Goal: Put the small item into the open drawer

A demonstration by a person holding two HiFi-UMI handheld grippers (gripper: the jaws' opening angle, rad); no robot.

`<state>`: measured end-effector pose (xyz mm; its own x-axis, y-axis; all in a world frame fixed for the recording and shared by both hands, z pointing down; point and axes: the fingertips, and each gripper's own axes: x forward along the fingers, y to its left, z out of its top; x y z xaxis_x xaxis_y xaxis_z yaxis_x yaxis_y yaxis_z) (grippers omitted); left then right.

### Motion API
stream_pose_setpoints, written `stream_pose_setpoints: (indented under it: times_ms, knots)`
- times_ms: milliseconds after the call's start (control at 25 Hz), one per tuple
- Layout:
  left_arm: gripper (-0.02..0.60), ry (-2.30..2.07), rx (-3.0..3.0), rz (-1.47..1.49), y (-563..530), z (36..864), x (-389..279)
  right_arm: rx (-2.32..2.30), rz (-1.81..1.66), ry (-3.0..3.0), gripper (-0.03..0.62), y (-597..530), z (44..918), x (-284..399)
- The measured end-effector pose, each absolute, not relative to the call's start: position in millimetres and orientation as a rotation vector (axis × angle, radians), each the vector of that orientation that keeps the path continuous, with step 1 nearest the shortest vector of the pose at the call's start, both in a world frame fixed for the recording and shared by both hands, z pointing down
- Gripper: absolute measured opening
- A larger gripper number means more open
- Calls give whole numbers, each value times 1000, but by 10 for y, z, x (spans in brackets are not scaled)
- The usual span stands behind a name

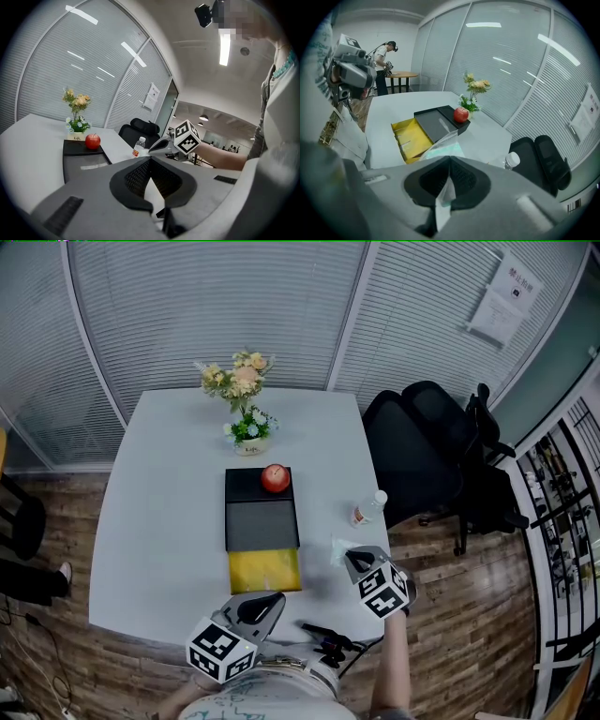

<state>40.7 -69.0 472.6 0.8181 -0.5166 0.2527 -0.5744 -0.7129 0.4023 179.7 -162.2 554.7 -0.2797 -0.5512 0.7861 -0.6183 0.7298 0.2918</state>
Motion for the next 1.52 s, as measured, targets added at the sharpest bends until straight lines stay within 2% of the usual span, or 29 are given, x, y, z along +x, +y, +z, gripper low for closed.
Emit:
stream_pose_setpoints:
  times_ms: [760, 1520]
  knots:
    - [-3, -830, 2519, 159, -659, 4718, 342, 834, 60, -1996, 3, -1658, 5585, 1541]
    - [-3, -971, 2427, 99, -622, 4764, -113, 598, -23, -2136, 3, -1698, 5659, 361]
